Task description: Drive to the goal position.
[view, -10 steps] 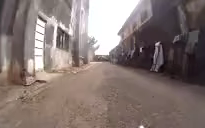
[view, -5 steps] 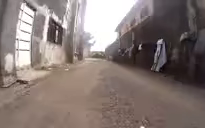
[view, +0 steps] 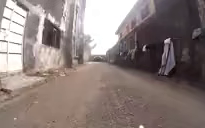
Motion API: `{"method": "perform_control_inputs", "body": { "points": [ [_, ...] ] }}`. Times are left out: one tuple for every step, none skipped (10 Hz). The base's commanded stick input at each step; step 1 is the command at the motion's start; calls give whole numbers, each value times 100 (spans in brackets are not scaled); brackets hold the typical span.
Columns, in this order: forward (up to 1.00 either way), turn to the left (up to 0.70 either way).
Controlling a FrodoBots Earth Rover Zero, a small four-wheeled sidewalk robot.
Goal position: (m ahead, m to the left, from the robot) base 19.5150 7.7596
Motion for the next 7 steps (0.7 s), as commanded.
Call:
{"method": "perform_control_inputs", "body": {
  "points": [
    [100,0],
    [100,0],
    [100,0],
    [100,0],
    [100,0],
    [100,0],
    [100,0]
  ]
}}
